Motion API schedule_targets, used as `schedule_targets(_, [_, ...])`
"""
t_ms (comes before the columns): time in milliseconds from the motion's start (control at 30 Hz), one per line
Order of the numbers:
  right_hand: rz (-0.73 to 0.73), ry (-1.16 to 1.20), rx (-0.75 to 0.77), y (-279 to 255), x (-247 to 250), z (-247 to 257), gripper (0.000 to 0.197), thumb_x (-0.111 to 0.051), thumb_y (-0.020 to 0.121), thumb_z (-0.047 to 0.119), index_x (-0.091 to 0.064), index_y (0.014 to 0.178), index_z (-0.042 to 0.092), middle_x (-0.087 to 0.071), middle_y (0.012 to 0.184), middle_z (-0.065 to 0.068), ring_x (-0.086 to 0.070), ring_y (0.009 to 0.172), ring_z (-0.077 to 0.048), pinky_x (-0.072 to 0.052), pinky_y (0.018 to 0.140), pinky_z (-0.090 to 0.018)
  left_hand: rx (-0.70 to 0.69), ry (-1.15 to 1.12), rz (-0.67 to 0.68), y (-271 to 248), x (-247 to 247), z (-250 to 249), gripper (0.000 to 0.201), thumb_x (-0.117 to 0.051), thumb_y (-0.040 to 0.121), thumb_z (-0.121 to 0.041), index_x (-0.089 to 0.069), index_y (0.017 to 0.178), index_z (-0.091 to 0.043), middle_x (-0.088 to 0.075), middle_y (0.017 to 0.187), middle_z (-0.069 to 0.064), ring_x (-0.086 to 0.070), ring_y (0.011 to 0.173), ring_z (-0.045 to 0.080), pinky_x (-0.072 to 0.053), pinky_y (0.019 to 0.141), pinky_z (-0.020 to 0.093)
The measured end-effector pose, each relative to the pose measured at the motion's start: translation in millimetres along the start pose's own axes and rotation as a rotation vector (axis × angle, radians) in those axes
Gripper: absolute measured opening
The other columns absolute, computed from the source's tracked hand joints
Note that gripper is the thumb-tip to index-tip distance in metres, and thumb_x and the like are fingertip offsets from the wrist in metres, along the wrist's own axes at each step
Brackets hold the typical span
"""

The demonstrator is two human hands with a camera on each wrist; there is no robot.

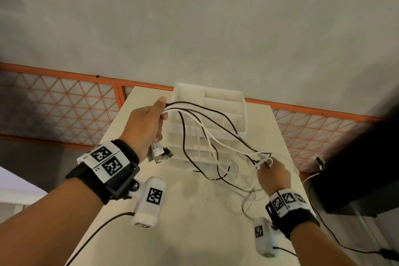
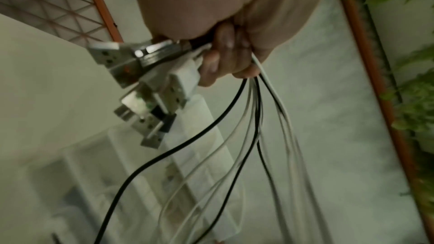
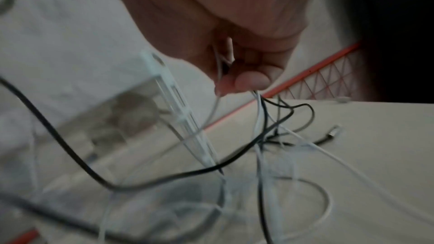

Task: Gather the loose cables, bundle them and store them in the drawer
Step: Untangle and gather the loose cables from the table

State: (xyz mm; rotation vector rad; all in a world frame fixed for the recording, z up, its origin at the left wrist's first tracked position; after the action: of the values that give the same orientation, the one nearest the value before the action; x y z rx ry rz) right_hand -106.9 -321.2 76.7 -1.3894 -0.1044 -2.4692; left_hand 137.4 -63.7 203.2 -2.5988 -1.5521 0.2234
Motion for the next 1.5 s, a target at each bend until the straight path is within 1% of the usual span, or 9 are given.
schedule_targets(100, [-0.249, 0.295, 0.175, -4.3, 50.3, 33.6, 0.023, -0.057, 0.087, 0.009, -0.058, 0.096, 0.031, -0.068, 0.085, 0.007, -0.066, 0.083, -0.026, -0.049, 0.076, -0.032, 0.034, 0.030, -0.087, 1.3, 5.2, 15.3, 0.043, -0.054, 0.095, -0.045, -0.053, 0.067, -0.012, -0.032, 0.043, -0.006, -0.025, 0.037, 0.012, -0.027, 0.044, 0.025])
schedule_targets(200, [-0.360, 0.442, 0.198, -9.7, 77.8, 42.5, 0.028, -0.051, 0.089, 0.001, -0.059, 0.106, 0.021, -0.066, 0.089, 0.006, -0.057, 0.074, -0.016, -0.042, 0.064, -0.021, 0.061, -0.096, -0.179, 5.8, 19.1, 15.9, 0.040, -0.054, 0.096, -0.043, -0.052, 0.068, -0.014, -0.033, 0.044, -0.007, -0.025, 0.041, 0.012, -0.028, 0.041, 0.024])
schedule_targets(500, [0.194, -0.015, -0.002, -10.6, -29.6, -40.8, 0.018, -0.068, 0.089, 0.040, -0.057, 0.095, 0.027, -0.067, 0.119, -0.012, -0.062, 0.111, -0.035, -0.047, 0.096, -0.037, -0.062, -0.330, -0.128, 4.4, 9.1, -15.8, 0.035, -0.056, 0.096, -0.042, -0.048, 0.070, -0.019, -0.034, 0.053, -0.006, -0.024, 0.039, 0.009, -0.026, 0.041, 0.023])
schedule_targets(600, [0.315, -0.041, -0.055, -13.1, -37.9, -52.7, 0.049, -0.073, 0.084, 0.044, -0.055, 0.128, 0.031, -0.054, 0.135, -0.015, -0.056, 0.121, -0.035, -0.043, 0.104, -0.038, -0.087, -0.338, -0.080, 5.1, 7.0, -20.5, 0.033, -0.056, 0.096, -0.040, -0.050, 0.071, -0.021, -0.046, 0.056, -0.009, -0.024, 0.041, 0.009, -0.024, 0.041, 0.024])
schedule_targets(833, [0.145, 0.045, 0.213, -14.1, -16.0, -16.2, 0.105, -0.082, 0.076, 0.035, -0.013, 0.154, 0.047, 0.014, 0.167, 0.001, -0.021, 0.151, -0.036, -0.035, 0.115, -0.054, -0.024, -0.092, -0.047, 7.4, -0.1, 5.7, 0.036, -0.059, 0.094, -0.042, -0.052, 0.075, -0.012, -0.029, 0.043, -0.007, -0.021, 0.044, 0.014, -0.025, 0.040, 0.022])
schedule_targets(967, [0.070, -0.021, 0.298, -13.1, -4.8, -2.0, 0.104, -0.077, 0.078, 0.033, -0.008, 0.154, 0.048, 0.019, 0.166, 0.006, -0.009, 0.154, -0.031, -0.034, 0.113, -0.060, -0.050, -0.129, -0.070, 2.3, -0.7, 6.1, 0.036, -0.058, 0.095, -0.041, -0.055, 0.077, -0.009, -0.031, 0.043, -0.007, -0.023, 0.041, 0.012, -0.027, 0.041, 0.022])
schedule_targets(1167, [0.279, -0.252, -0.030, -19.8, -22.7, -54.1, 0.103, -0.069, 0.080, 0.044, 0.004, 0.154, 0.043, -0.010, 0.166, -0.008, -0.036, 0.140, -0.041, -0.033, 0.111, -0.058, -0.127, -0.296, -0.150, 3.1, 15.4, -19.7, 0.038, -0.056, 0.095, -0.044, -0.060, 0.073, -0.013, -0.034, 0.051, -0.003, -0.025, 0.039, 0.010, -0.028, 0.041, 0.021])
schedule_targets(1267, [0.270, -0.192, -0.025, -23.4, -23.7, -44.6, 0.090, -0.064, 0.086, 0.048, -0.009, 0.155, 0.034, -0.034, 0.157, -0.010, -0.041, 0.137, -0.039, -0.034, 0.110, -0.056, -0.115, -0.222, -0.097, 0.9, 6.5, -11.0, 0.040, -0.057, 0.095, -0.042, -0.057, 0.066, -0.015, -0.033, 0.046, -0.005, -0.024, 0.038, 0.011, -0.029, 0.042, 0.022])
schedule_targets(1500, [-0.125, 0.130, 0.495, -25.7, 36.9, 42.5, 0.051, -0.064, 0.089, 0.053, -0.052, 0.133, 0.030, -0.004, 0.169, 0.004, -0.019, 0.152, -0.026, -0.032, 0.114, -0.050, -0.042, 0.014, -0.019, 1.4, -9.9, 16.9, 0.046, -0.058, 0.095, -0.041, -0.053, 0.059, -0.013, -0.030, 0.044, -0.004, -0.023, 0.039, 0.013, -0.023, 0.042, 0.023])
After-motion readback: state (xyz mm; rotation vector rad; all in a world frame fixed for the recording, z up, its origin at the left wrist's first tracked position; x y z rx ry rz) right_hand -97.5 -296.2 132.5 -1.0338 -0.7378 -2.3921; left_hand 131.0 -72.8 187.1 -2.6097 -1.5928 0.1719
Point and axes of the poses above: each hand's wrist, its own y-axis towards the middle knuckle, its own x-axis out of the back of the hand, z = x × y, the point moved 5 cm from there along y, towards the middle knuckle
